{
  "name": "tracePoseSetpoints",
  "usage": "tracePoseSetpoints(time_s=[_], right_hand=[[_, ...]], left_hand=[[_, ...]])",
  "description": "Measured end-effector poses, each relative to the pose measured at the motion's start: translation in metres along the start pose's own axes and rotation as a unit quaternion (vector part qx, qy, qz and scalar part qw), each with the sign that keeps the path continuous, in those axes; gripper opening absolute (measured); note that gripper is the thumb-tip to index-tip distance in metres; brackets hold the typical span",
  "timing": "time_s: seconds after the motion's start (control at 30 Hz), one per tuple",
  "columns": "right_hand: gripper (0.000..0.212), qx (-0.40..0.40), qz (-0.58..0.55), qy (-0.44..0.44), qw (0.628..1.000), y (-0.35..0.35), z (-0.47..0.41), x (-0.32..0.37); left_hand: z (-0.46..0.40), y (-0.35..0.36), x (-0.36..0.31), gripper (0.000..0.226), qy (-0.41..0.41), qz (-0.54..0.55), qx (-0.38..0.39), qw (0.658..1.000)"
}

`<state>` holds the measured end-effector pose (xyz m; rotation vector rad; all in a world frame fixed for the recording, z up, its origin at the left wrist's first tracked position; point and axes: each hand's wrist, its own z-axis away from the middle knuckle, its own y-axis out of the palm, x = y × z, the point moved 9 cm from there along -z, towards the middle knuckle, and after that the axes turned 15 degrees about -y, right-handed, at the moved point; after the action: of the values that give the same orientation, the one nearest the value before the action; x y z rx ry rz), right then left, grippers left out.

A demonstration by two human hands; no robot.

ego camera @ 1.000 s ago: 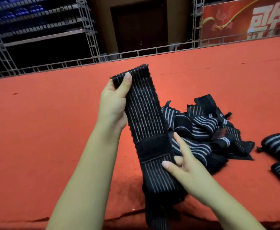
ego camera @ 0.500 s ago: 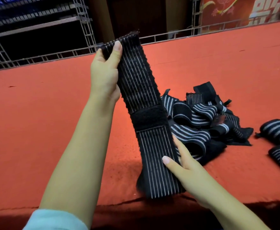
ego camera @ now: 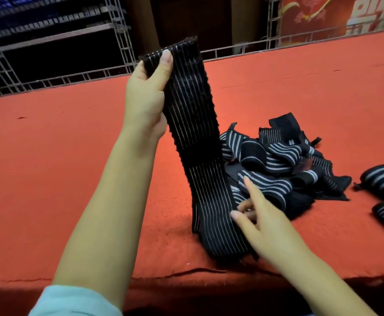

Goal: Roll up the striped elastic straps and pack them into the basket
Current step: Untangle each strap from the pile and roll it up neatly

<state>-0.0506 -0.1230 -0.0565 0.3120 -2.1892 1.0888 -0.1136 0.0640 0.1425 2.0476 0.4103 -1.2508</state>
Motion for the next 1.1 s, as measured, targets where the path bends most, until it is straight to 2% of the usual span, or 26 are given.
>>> tracePoseSetpoints(time_s=[0.07, 0.1, 0.2, 0.27, 0.3, 0.4, 0.43, 0.67, 0.73, 0.8, 0.9, 1.0, 1.1], right_hand=[[0.059, -0.07, 0.07, -0.056, 0.994, -0.029, -0.009, 0.013], [0.054, -0.107, 0.069, -0.076, 0.989, -0.043, -0.013, 0.02], [0.047, -0.175, -0.121, -0.074, 0.974, -0.071, -0.03, 0.037], [0.048, -0.162, -0.252, -0.073, 0.951, -0.077, -0.043, 0.048], [0.043, -0.148, -0.271, -0.086, 0.947, -0.078, -0.048, 0.054], [0.011, -0.129, -0.261, -0.134, 0.947, -0.079, -0.049, 0.069], [0.008, -0.13, -0.258, -0.138, 0.947, -0.078, -0.048, 0.07], [0.011, -0.133, -0.283, -0.11, 0.943, -0.066, -0.038, 0.059], [0.007, -0.145, -0.256, -0.129, 0.947, -0.067, -0.036, 0.063], [0.011, -0.164, -0.18, -0.167, 0.955, -0.071, -0.034, 0.071], [0.011, -0.196, -0.09, -0.236, 0.948, -0.076, -0.029, 0.083], [0.009, -0.204, -0.054, -0.272, 0.939, -0.077, -0.025, 0.085], [0.009, -0.191, -0.036, -0.286, 0.938, -0.075, -0.023, 0.085]], left_hand=[[0.015, 0.001, 0.008, 0.008, -0.013, -0.001, 0.001, 1.0], [0.024, 0.002, 0.015, 0.009, -0.024, -0.012, 0.002, 1.0], [0.057, 0.007, 0.047, 0.008, -0.07, -0.054, 0.013, 0.996], [0.079, 0.012, 0.067, 0.014, -0.092, -0.058, 0.033, 0.994], [0.088, 0.014, 0.076, 0.017, -0.101, -0.057, 0.045, 0.992], [0.111, 0.014, 0.095, 0.02, -0.125, -0.059, 0.057, 0.989], [0.116, 0.01, 0.099, 0.019, -0.129, -0.064, 0.053, 0.988], [0.124, -0.01, 0.098, 0.012, -0.088, -0.117, 0.043, 0.988], [0.125, -0.012, 0.098, 0.014, -0.089, -0.111, 0.022, 0.99], [0.125, -0.013, 0.102, 0.02, -0.105, -0.089, -0.002, 0.991], [0.125, -0.011, 0.112, 0.028, -0.144, -0.057, -0.013, 0.988], [0.125, -0.007, 0.118, 0.037, -0.17, -0.036, 0.002, 0.985], [0.124, -0.01, 0.116, 0.038, -0.163, -0.059, -0.02, 0.985]])
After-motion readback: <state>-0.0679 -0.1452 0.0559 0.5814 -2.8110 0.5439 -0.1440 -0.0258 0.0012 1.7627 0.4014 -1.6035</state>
